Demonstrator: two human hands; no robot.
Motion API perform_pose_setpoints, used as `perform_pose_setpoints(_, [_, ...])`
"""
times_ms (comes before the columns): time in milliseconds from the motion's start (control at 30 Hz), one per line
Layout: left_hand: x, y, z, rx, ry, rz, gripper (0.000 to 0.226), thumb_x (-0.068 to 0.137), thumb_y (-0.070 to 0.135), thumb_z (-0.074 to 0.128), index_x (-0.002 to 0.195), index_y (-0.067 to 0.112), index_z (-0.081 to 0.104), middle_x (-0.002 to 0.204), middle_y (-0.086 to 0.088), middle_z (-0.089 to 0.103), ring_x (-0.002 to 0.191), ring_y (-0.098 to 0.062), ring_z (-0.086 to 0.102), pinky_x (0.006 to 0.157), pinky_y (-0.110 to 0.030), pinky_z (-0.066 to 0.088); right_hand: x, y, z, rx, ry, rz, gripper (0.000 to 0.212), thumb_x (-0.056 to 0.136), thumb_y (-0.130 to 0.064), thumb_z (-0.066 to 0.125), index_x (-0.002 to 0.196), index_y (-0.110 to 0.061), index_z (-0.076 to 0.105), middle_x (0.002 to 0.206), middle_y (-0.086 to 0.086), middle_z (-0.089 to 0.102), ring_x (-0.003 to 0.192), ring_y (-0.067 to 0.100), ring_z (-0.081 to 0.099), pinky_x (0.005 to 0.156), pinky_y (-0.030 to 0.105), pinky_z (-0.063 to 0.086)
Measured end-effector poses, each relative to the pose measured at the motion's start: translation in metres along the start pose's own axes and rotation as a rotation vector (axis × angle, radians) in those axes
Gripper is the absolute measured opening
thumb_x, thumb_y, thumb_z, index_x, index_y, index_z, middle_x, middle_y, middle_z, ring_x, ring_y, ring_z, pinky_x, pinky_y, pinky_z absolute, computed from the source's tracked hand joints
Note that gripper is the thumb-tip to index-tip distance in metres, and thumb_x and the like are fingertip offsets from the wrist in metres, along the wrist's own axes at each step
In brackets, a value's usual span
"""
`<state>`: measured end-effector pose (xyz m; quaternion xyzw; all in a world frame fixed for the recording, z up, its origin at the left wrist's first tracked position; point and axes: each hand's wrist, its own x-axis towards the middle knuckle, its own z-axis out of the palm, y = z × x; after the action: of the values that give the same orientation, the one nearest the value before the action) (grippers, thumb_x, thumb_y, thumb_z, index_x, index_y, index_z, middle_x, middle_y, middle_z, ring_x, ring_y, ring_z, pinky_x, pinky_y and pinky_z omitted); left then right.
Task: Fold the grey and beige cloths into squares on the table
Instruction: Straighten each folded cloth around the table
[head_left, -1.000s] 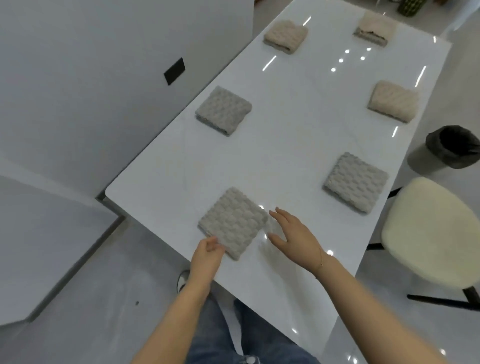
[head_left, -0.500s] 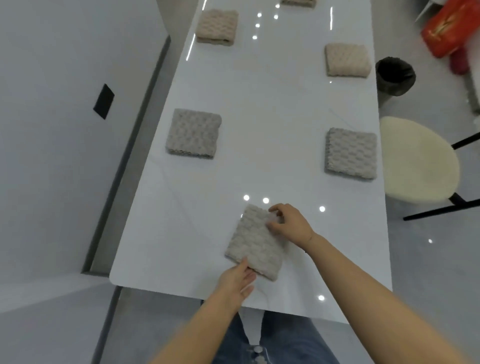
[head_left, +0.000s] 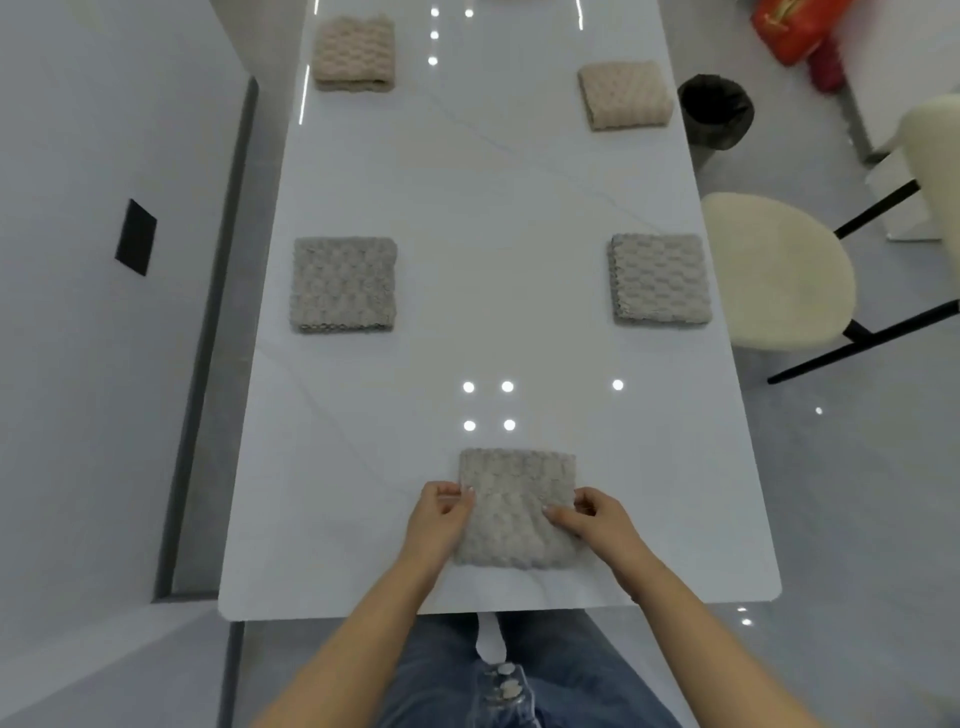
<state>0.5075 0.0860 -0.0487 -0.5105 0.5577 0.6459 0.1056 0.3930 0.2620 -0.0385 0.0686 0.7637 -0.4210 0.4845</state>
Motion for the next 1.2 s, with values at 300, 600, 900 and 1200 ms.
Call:
perform_pose_setpoints(300, [-0.005, -0.02, 0.007, 0.03, 0.083, 0.005, 0.028, 0.081, 0.028, 0.074, 0.098, 0.011, 0.059, 0.098, -0.01, 0.067, 0.089, -0.023, 0.065, 0.081, -0.039, 0.057, -0.001, 0.024, 0.003, 0.199, 0.092, 0.001, 0.035, 0.079, -0.016, 0.076, 0.106, -0.01, 0.056, 0.097, 0.012, 0.064, 0.088, 0.021, 0.064, 0.069, 0.022, 0.053])
perform_pose_setpoints(600, [-0.009, -0.019, 0.007, -0.007, 0.125, 0.021, 0.039, 0.08, 0.028, 0.075, 0.107, 0.015, 0.05, 0.1, -0.007, 0.063, 0.091, -0.02, 0.064, 0.08, -0.034, 0.055, 0.003, 0.024, 0.012, 0.157, 0.13, -0.078, 0.032, 0.08, -0.016, 0.075, 0.106, -0.01, 0.057, 0.092, 0.007, 0.06, 0.083, 0.016, 0.06, 0.071, 0.021, 0.051])
perform_pose_setpoints(900, [0.009, 0.001, 0.001, -0.087, 0.17, 0.057, 0.033, 0.088, 0.03, 0.066, 0.115, 0.015, 0.054, 0.101, -0.001, 0.063, 0.092, -0.014, 0.061, 0.077, -0.025, 0.05, 0.024, -0.017, 0.01, 0.21, 0.072, -0.059, 0.026, 0.087, -0.024, 0.067, 0.108, -0.011, 0.059, 0.104, 0.007, 0.066, 0.089, 0.017, 0.064, 0.07, 0.024, 0.053])
perform_pose_setpoints(1200, [0.021, 0.005, 0.0, -0.111, 0.252, 0.146, 0.014, 0.089, 0.019, 0.064, 0.096, 0.007, 0.066, 0.088, -0.002, 0.065, 0.086, -0.018, 0.061, 0.079, -0.027, 0.052, 0.029, -0.014, 0.028, 0.178, 0.227, -0.155, 0.023, 0.088, -0.026, 0.065, 0.102, -0.01, 0.058, 0.093, 0.001, 0.058, 0.084, 0.013, 0.056, 0.073, 0.021, 0.049])
